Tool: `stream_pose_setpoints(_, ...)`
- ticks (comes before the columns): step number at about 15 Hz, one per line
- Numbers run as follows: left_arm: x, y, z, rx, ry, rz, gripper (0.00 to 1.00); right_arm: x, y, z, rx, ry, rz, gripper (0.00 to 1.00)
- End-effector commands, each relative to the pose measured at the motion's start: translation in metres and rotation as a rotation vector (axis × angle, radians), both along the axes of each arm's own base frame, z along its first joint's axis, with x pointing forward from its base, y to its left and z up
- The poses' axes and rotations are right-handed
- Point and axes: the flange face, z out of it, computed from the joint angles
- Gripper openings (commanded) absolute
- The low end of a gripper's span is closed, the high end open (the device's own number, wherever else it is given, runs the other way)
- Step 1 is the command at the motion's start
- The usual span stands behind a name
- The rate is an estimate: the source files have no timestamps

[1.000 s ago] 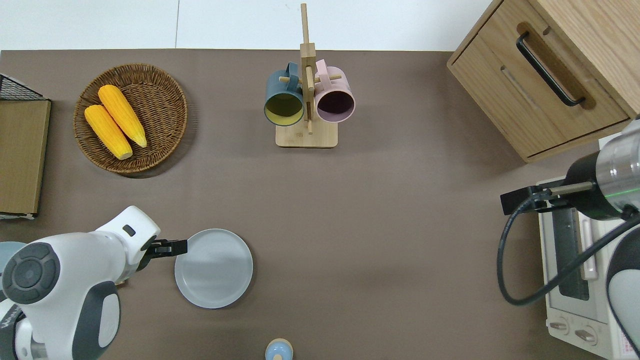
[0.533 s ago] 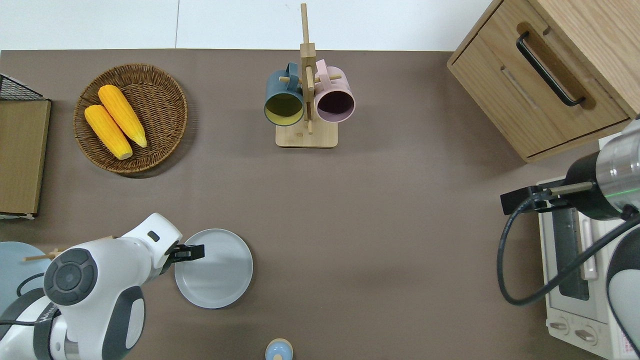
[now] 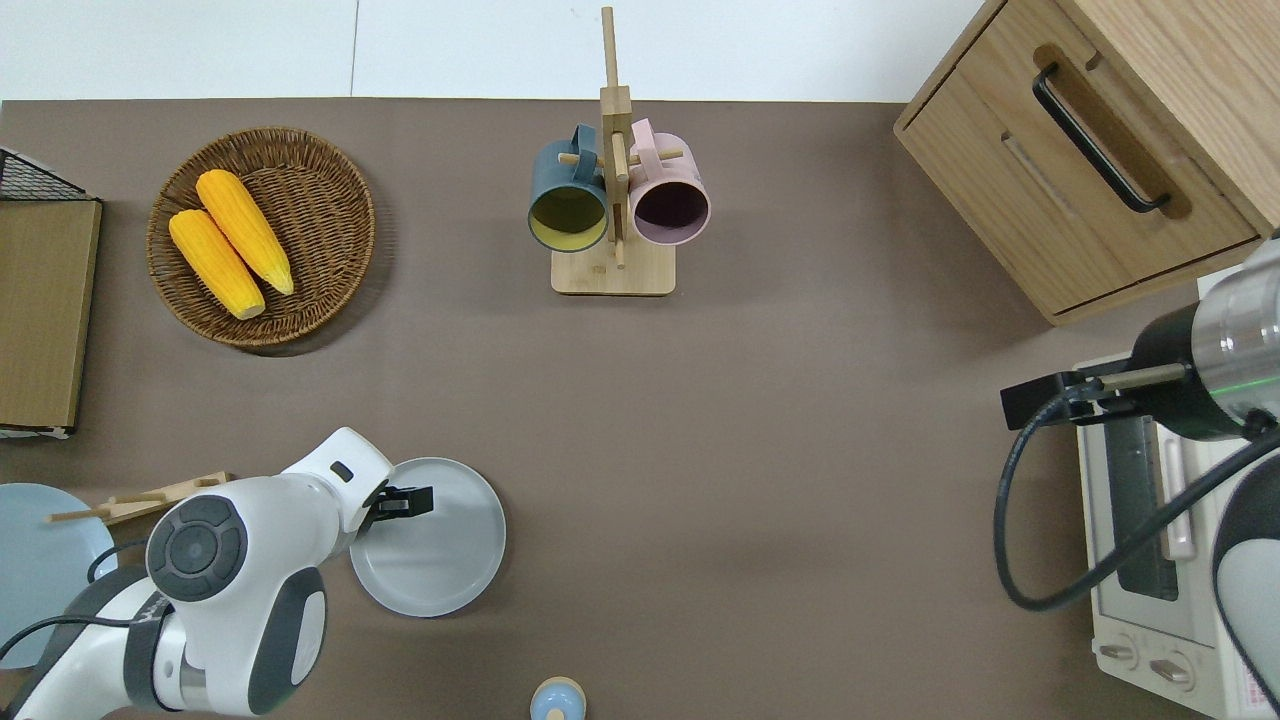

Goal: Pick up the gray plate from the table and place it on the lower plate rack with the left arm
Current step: 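Close the left gripper on the gray plate's rim nearest it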

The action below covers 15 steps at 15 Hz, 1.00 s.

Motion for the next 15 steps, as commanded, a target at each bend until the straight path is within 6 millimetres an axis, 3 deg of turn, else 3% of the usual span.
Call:
stream_pose_setpoints(1, -0.005, -0.003, -0.013, -0.009, -0.015, 0.012, 0.99, -0.002, -0.001, 0.003, 0.009, 0.006, -0.002, 0.990)
stream_pose_setpoints(6, -0.007, -0.003, -0.024, -0.009, -0.013, 0.012, 0.95, -0.002, -0.001, 0.003, 0.009, 0.006, -0.002, 0.990)
stream_pose_setpoints(11, -0.008, -0.003, -0.025, -0.006, -0.011, 0.008, 0.39, -0.002, -0.001, 0.003, 0.009, 0.006, -0.002, 0.987)
stream_pose_setpoints(12, -0.008, -0.003, -0.025, -0.006, -0.011, 0.008, 0.25, -0.002, -0.001, 0.003, 0.009, 0.006, -0.002, 0.987)
stream_pose_setpoints(13, -0.008, -0.002, -0.025, -0.006, -0.011, 0.009, 0.00, -0.002, -0.001, 0.003, 0.009, 0.006, -0.002, 0.990)
stream_pose_setpoints(15, -0.008, -0.002, -0.028, -0.005, -0.003, 0.008, 0.00, -0.002, -0.001, 0.003, 0.009, 0.006, -0.002, 0.990)
